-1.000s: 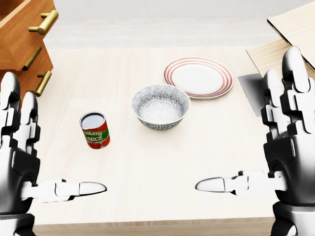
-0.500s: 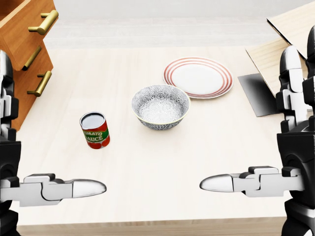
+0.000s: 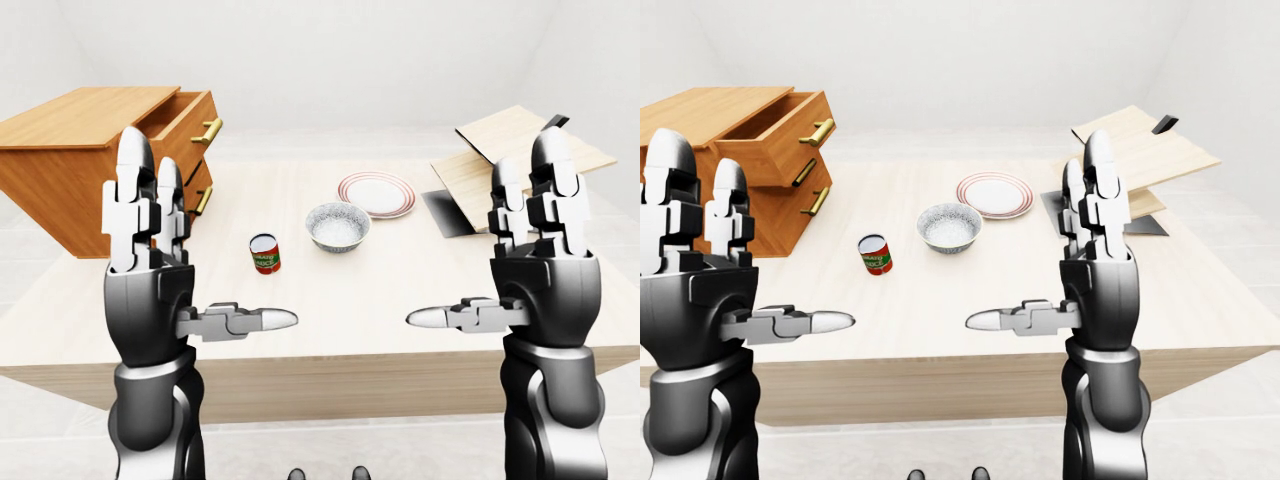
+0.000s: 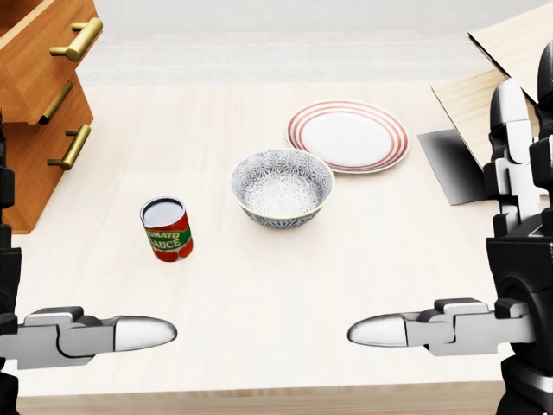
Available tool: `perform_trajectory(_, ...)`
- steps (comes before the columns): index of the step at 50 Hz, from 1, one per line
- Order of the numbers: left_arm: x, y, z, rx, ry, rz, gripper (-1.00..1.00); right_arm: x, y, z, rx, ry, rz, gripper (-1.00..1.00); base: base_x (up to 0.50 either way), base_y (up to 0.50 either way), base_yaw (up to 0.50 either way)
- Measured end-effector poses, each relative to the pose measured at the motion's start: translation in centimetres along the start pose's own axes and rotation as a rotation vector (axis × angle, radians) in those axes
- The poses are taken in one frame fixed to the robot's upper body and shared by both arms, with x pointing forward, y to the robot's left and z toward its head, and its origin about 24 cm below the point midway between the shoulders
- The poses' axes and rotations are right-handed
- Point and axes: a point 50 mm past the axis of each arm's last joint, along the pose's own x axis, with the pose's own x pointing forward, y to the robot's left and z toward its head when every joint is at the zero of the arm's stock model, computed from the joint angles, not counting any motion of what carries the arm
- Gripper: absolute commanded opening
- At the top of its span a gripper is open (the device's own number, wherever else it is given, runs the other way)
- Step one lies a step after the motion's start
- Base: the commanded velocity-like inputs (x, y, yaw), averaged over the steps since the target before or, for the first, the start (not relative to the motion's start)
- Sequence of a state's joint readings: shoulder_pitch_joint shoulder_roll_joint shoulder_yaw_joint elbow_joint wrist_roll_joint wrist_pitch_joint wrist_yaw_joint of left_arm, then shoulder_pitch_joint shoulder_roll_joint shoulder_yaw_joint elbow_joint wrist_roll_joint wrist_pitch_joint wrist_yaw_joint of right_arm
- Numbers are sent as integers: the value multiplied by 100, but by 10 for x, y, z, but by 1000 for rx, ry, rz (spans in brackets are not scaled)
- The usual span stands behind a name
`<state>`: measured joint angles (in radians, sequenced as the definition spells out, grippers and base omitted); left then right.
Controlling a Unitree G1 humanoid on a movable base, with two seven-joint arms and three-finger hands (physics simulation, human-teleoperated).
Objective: Close the top drawer of the cabinet.
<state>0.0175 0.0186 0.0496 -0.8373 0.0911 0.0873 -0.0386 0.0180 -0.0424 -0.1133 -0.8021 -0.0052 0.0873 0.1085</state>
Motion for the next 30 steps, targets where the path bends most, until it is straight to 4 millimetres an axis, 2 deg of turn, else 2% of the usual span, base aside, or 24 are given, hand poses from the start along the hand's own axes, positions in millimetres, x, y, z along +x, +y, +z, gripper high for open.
perform_trajectory(8,-1,0,-4,2,21,-3,100,-1,-1,0,3,2,-3,100,0,33,0)
perform_trajectory(30,2,0,4,27,-23,-9,100,0,0,3,16,-13,12,100,8,49,0)
